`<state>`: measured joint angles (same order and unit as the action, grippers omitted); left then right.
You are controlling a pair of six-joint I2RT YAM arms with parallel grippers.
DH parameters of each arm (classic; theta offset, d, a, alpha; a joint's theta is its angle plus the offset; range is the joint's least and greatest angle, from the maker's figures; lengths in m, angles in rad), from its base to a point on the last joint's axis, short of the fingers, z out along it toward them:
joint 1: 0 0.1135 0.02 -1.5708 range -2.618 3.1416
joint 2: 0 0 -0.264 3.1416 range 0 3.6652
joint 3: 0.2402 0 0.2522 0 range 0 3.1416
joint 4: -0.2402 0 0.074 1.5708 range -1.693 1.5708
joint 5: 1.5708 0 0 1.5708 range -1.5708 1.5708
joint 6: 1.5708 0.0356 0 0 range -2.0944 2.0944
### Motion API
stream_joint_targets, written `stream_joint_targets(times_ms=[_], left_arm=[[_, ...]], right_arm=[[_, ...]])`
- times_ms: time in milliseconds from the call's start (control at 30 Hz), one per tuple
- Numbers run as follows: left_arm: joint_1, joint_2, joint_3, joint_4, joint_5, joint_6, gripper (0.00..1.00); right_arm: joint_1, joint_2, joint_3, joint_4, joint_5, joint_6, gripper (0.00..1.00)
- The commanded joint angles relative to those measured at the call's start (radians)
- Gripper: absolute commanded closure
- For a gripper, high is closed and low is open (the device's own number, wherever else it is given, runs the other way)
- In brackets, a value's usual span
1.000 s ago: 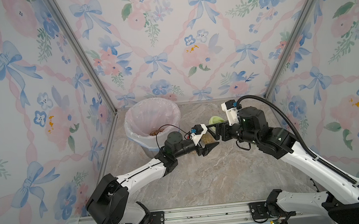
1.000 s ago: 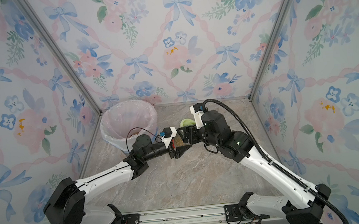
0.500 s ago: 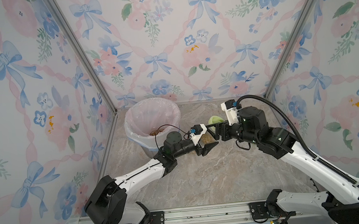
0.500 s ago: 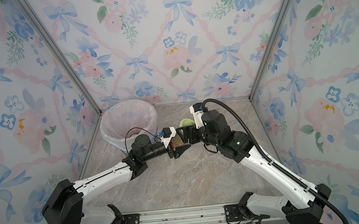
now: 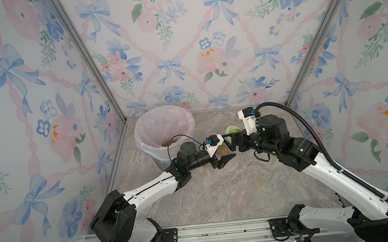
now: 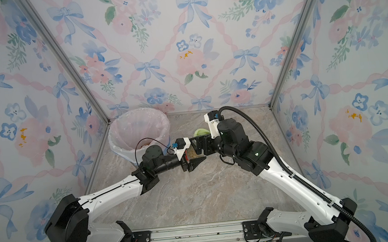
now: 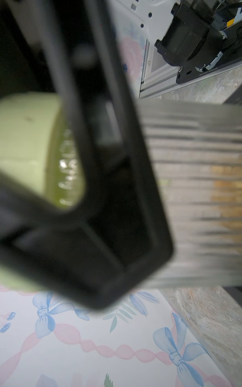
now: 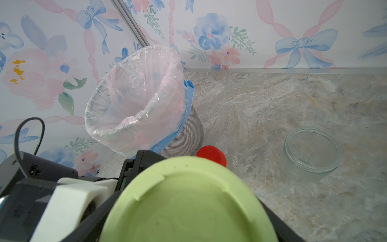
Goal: Empty moldy peanuts from jars
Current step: Pick up the jar from the center of the board, then unscrew the lid from the jar.
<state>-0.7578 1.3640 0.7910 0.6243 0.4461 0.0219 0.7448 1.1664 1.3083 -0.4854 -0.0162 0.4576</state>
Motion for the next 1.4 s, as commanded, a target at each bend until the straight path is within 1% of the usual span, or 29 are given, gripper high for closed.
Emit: stream_joint_targets(times_ms=[0,133,233,333,667,800,1067,1367], left_arm=[[-0.002,-0.023,0.03,0.023,0.023,0.02,0.81],[-0.002,-0.022,0.031,0.02,0.022,0.019,0.81],[-0.002,-0.023,0.033,0.017,0.022,0.019,0.81],[-0.002,-0.026,0.034,0.013,0.022,0.022,0.81],[-0.002,-0.036,0.036,-0.012,0.006,0.039,0.82],[-0.002,-0.04,0.04,-0.016,0.009,0.042,0.83],[-0.002,-0.053,0.039,-0.021,0.005,0.051,0.85],[-0.002,-0.058,0.036,-0.023,0.004,0.06,0.87]], right_arm=[[-0.002,0.006,0.029,0.06,-0.021,-0.004,0.08],[-0.002,0.0,0.027,0.06,-0.012,-0.006,0.02],[-0.003,-0.007,0.027,0.062,-0.001,-0.01,0.0],[-0.002,-0.005,0.034,0.056,0.013,-0.02,0.03],[-0.022,0.011,0.07,0.026,0.029,-0.051,0.03],[-0.035,0.015,0.056,0.034,0.015,-0.048,0.03],[-0.055,0.014,0.051,0.023,0.038,-0.064,0.02],[-0.076,0.004,0.039,0.038,0.016,-0.06,0.03]])
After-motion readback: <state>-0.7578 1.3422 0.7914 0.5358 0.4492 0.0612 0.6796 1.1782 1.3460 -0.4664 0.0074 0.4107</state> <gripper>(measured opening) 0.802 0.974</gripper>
